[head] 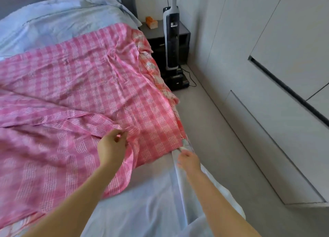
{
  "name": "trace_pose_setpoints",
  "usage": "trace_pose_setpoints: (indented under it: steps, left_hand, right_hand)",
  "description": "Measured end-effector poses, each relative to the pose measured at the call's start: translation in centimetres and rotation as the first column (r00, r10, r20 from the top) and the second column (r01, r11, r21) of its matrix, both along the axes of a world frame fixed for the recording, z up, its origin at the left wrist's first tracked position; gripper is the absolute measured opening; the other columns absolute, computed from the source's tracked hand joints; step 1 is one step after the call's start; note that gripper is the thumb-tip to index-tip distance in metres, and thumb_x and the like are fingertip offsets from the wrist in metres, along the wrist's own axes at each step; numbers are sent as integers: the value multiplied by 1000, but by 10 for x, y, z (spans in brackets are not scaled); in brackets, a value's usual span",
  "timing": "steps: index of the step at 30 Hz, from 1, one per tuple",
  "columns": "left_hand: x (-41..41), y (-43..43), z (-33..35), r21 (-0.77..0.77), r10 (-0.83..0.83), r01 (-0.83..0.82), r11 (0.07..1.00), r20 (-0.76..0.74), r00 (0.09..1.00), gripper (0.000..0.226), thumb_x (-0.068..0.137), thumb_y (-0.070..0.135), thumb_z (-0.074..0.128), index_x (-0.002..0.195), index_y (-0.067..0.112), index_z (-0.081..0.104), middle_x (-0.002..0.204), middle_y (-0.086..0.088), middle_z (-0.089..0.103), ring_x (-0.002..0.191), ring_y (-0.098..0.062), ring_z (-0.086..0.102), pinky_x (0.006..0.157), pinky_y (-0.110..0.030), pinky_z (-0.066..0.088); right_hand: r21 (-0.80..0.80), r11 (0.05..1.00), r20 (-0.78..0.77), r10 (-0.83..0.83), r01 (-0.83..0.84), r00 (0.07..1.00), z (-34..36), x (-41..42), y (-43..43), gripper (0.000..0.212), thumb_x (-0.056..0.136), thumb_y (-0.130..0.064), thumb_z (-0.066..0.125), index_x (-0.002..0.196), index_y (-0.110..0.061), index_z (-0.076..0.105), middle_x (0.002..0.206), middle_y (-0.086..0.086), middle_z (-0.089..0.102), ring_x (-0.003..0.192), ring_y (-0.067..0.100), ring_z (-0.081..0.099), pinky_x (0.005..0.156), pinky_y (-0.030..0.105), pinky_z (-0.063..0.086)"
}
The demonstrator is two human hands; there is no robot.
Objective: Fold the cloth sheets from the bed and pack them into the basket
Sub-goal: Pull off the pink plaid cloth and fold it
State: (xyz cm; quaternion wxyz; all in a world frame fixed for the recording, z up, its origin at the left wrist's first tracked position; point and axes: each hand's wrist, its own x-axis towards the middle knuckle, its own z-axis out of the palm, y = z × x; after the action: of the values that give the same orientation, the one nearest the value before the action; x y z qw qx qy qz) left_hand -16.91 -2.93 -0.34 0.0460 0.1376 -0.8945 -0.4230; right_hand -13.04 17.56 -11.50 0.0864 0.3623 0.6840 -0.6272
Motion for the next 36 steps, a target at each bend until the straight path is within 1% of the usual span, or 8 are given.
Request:
trace_pose_setpoints:
  steps: [8,12,16,20,22,27,30,36]
  left_hand:
    - [12,-38,-29,515,407,-453,728,207,890,9,90,10,62,81,12,62,80,-4,64,72,-16,64,63,-25,57]
    - [14,-75,-22,618,528,-519,591,190,828,6,90,10,62,84,9,62,82,-5,64,70,-13,65,54,-18,56]
    - [22,-123,-7,652,634,-561,510,155,757,6,90,12,63,84,10,62,82,-3,63,71,-11,64,56,-18,56]
    - [45,-166,8,670,725,-599,439,130,677,11,90,11,62,80,14,60,79,-3,62,68,-10,62,56,-18,56]
    - [54,-179,10,673,738,-604,427,126,663,11,90,11,63,80,15,60,79,-3,62,70,-12,62,56,-19,57]
    - [70,-196,2,648,742,-629,429,143,654,5,89,9,63,90,6,60,84,-7,62,74,-15,64,55,-19,57]
    - [76,-195,-1,659,723,-615,433,154,674,6,89,9,63,93,4,61,86,-8,64,76,-16,66,57,-20,57]
    - [87,-185,-2,639,659,-565,522,119,743,10,89,10,64,81,9,57,82,-7,64,74,-14,67,61,-20,57]
  right_hand:
    - [-481,742,171,-442,466,880,-47,-67,-1,18,90,-3,54,75,-11,51,54,3,55,33,8,48,34,14,38]
    - [-221,853,-56,-494,472,868,-16,-87,-11,9,88,-4,58,80,-8,57,53,-1,57,46,9,53,43,20,41]
    - [609,793,-585,432,19,687,14,-48,-67,15,82,0,59,88,-7,71,75,0,65,68,12,54,63,17,39]
    - [962,229,-167,922,-145,349,-37,3,-105,22,45,-1,78,56,-14,63,53,0,58,51,19,56,55,25,31]
    - [973,55,27,937,-225,348,-60,15,-109,34,31,-7,86,49,-18,60,50,-3,55,47,16,54,52,24,32]
    - [941,281,-131,818,-190,560,-44,23,-126,12,63,-19,48,57,-17,58,58,-1,56,59,27,54,53,33,43]
    - [861,475,-146,572,-182,807,-24,2,-134,14,78,-22,62,81,-9,62,80,7,63,80,32,59,65,38,44]
    - [724,481,146,594,-495,791,-25,-23,-137,23,84,-35,66,87,-12,67,93,7,68,93,31,62,66,30,39]
